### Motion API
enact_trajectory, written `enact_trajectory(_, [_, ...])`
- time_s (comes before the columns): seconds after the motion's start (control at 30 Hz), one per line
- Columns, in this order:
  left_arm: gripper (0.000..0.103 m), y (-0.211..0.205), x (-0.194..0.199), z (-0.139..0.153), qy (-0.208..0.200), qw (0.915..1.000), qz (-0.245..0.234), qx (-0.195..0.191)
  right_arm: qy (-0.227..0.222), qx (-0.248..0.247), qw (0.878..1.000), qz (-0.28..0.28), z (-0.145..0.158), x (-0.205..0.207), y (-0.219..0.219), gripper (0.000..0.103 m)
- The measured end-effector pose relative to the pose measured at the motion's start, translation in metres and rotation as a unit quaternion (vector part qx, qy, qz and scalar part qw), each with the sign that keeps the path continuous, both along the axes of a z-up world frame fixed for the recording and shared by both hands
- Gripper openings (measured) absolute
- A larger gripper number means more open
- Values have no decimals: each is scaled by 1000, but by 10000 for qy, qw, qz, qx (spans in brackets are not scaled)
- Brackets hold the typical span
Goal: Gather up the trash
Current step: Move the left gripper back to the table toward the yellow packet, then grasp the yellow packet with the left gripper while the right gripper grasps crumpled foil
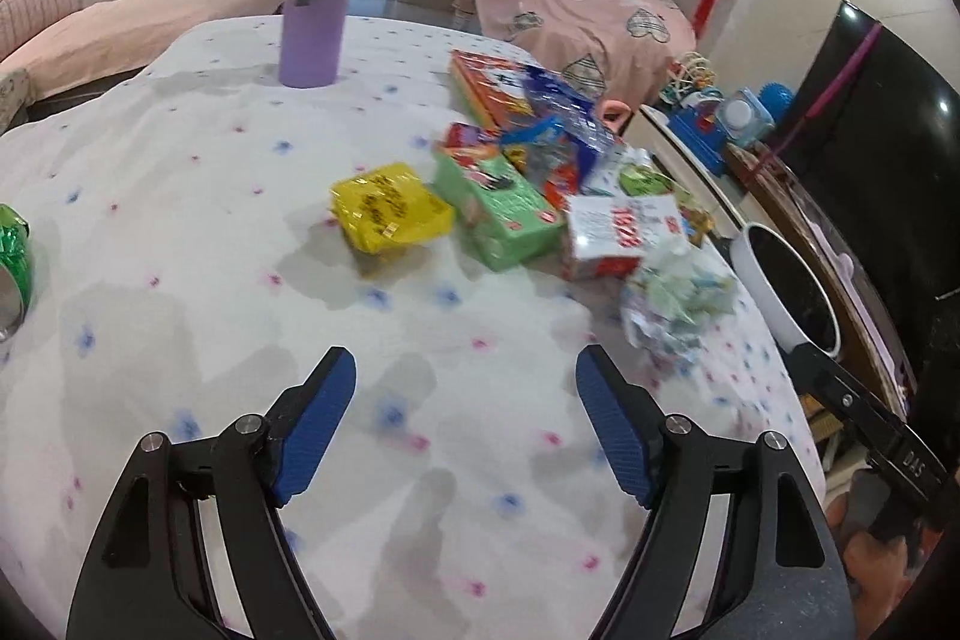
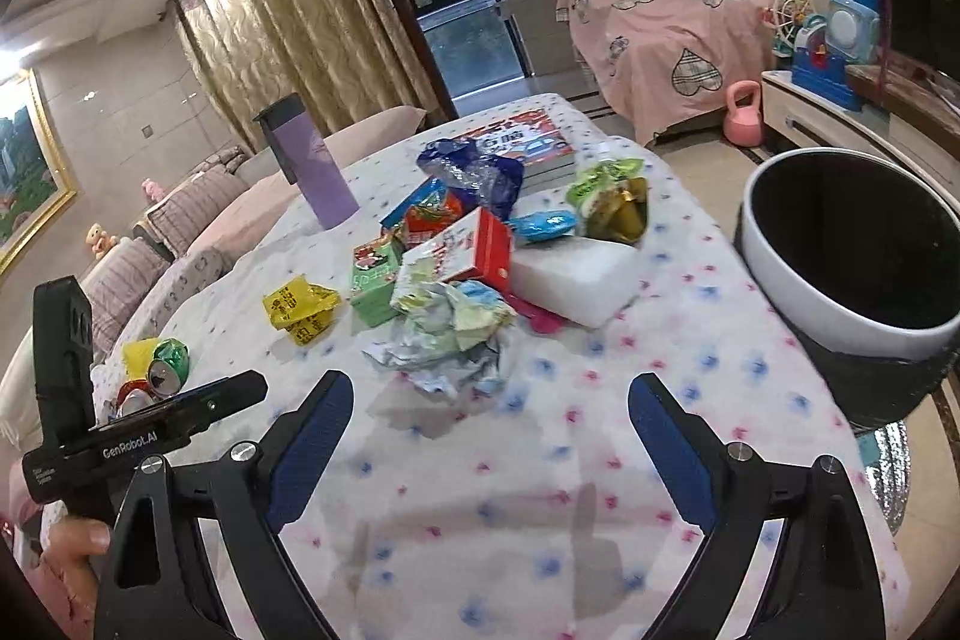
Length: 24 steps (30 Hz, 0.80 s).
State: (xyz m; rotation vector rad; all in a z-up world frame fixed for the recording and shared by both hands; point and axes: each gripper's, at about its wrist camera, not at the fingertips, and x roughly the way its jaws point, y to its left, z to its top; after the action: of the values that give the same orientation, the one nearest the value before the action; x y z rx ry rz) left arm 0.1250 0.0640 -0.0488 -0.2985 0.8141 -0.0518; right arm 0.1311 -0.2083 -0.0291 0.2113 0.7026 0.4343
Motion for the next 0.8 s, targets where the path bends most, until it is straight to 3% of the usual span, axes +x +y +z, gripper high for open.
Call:
enact_trajectory(0.3, [79,29,40,0,70,9999,100,-42,129,-22,9998,155,-5,27,22,94])
enact_trajectory(0.63, [76,38,75,-20,258,9996,80,-121,360,-38,9991,200,-21,48,33,94])
enact_trajectory(0.7, [56,34,77,-22,270,9996,-63,-110,400,-47,9991,164,-24,50,33,92])
enact_trajectory(0.77, [21,32,79,-25,347,9992,-164,-145,426,-50,9990,160,-25,51,31,77])
enact_trajectory(0.8, [13,31,79,-25,369,9990,-201,-179,482,-47,9987,180,-27,52,30,58])
